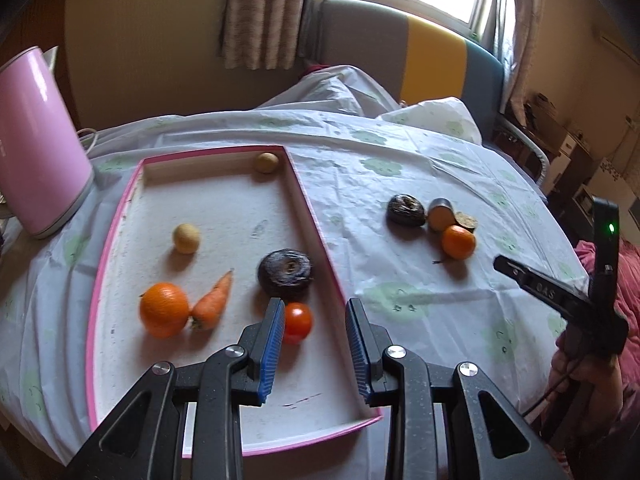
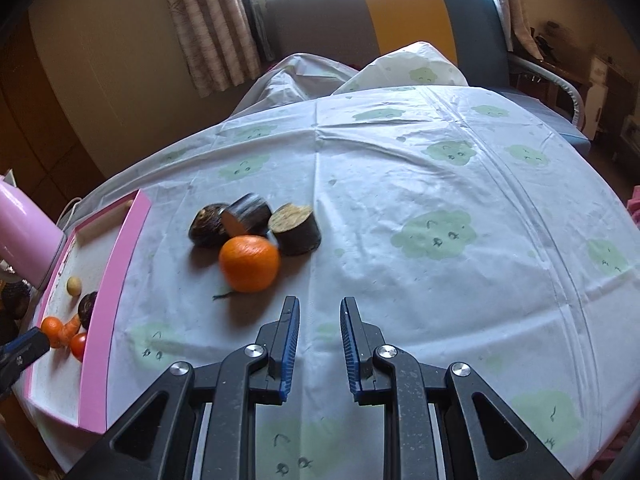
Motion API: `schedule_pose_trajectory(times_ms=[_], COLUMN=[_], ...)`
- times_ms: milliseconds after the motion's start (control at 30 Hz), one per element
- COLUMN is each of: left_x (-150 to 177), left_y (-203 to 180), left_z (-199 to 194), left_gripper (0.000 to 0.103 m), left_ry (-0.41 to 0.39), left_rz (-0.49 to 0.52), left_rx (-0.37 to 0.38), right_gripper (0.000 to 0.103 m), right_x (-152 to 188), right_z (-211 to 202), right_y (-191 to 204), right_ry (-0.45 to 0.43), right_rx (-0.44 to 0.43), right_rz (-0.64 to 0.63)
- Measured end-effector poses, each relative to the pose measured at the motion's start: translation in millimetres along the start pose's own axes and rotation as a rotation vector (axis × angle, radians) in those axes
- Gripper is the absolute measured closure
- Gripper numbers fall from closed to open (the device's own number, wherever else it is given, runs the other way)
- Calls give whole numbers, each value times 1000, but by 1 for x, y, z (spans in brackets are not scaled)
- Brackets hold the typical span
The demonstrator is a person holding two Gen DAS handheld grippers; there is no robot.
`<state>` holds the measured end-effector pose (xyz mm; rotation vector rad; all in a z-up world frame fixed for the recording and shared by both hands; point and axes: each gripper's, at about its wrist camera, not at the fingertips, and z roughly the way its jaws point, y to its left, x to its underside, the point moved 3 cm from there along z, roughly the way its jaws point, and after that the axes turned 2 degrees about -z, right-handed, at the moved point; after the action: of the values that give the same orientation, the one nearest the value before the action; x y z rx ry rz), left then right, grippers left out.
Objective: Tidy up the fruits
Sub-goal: 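Grasp the cut dark eggplant slice with the right tool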
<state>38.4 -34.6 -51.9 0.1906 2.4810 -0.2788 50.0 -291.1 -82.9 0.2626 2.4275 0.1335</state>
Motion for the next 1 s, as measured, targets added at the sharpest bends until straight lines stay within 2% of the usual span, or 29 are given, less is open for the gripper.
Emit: schedule_pose_trajectory(times_ms=[367, 400, 467, 533, 667, 767, 867, 1000], left_x=[5, 4, 3, 3, 4, 3, 1, 0], left_y=[-20, -21, -22, -24, -28, -30, -33, -38], left_z=[10, 10, 11, 12, 15, 17, 20, 24], left_gripper=[71, 71, 71, 71, 71, 71, 71, 71], left_ry=[38, 38, 43, 45, 59, 63, 71, 78], left_rz=[50, 50, 46, 47, 55, 58, 60, 65], left_rx=[41, 44, 51, 53, 60, 65, 69, 81], right_gripper=[81, 79, 54, 49, 50, 56, 56, 56], right_x=[-36, -38, -43, -48, -52, -55, -55, -55], right_z=[33, 35, 39, 45, 60, 62, 60, 55], right_y=[4, 5, 6, 7, 9, 6, 4, -7], right_ry=[20, 24, 29, 43, 99, 119, 123, 101], right_rx=[-90, -105, -122, -129, -111, -112, -104, -37], right_rz=[-16, -11, -4, -6, -14, -35, -59, -41])
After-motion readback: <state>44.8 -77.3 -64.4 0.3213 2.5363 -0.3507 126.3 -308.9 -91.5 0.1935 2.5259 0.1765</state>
